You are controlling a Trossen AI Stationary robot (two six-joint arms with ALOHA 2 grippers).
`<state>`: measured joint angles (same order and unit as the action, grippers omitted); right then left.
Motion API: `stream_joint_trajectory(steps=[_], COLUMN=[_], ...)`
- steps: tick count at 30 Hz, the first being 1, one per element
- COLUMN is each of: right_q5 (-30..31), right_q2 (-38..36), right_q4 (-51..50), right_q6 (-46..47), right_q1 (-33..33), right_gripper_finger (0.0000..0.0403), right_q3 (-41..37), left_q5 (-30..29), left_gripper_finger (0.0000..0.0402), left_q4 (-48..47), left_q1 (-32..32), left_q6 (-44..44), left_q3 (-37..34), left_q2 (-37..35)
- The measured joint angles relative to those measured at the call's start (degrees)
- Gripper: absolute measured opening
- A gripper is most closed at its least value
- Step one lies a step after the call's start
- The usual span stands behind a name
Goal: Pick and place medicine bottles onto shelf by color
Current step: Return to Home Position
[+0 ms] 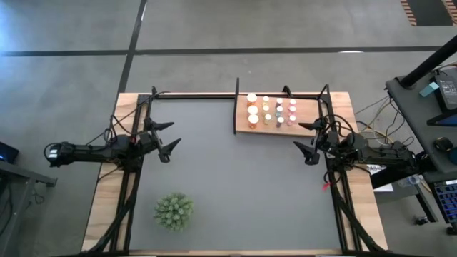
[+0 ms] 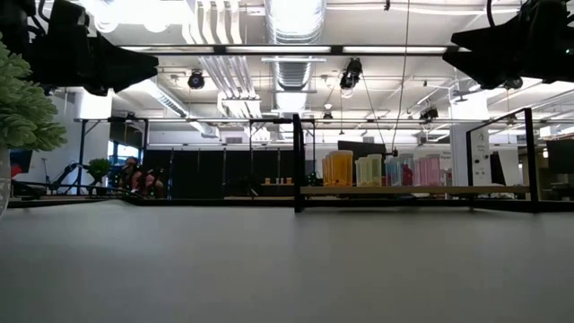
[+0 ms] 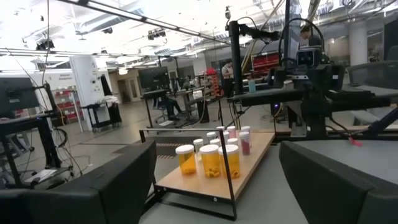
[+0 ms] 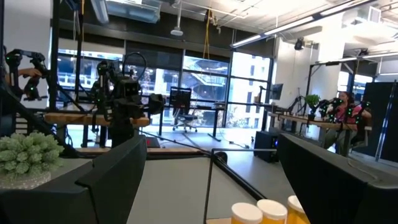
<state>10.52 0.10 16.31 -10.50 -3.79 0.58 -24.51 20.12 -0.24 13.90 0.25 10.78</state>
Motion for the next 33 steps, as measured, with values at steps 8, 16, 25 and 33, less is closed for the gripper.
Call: stream_joint_trajectory(steps=[8, 16, 25, 33], right_q5=[0.00, 0.00, 0.00, 0.00], right_q2=[1.52, 1.90, 1.92, 1.92], right_q4=[0.02, -0.02, -0.02, -0.02], right_q6=[0.00, 0.00, 0.00, 0.00], right_q1=[0.00, 0.00, 0.00, 0.00], right_gripper_finger=[0.0350, 0.0350, 0.0350, 0.0350], right_q3=[0.00, 0.00, 0.00, 0.00], left_q5=[0.00, 0.02, 0.02, 0.02], left_gripper_finger=[0.0322, 0.0322, 0.0322, 0.0322], left_q4=[0.21, 0.25, 0.28, 0.28], left_q1=[0.00, 0.00, 0.00, 0.00], left_q6=[0.01, 0.01, 0.01, 0.01], left_q3=[0.00, 0.00, 0.00, 0.00], left_q2=[0.07, 0.07, 0.07, 0.07])
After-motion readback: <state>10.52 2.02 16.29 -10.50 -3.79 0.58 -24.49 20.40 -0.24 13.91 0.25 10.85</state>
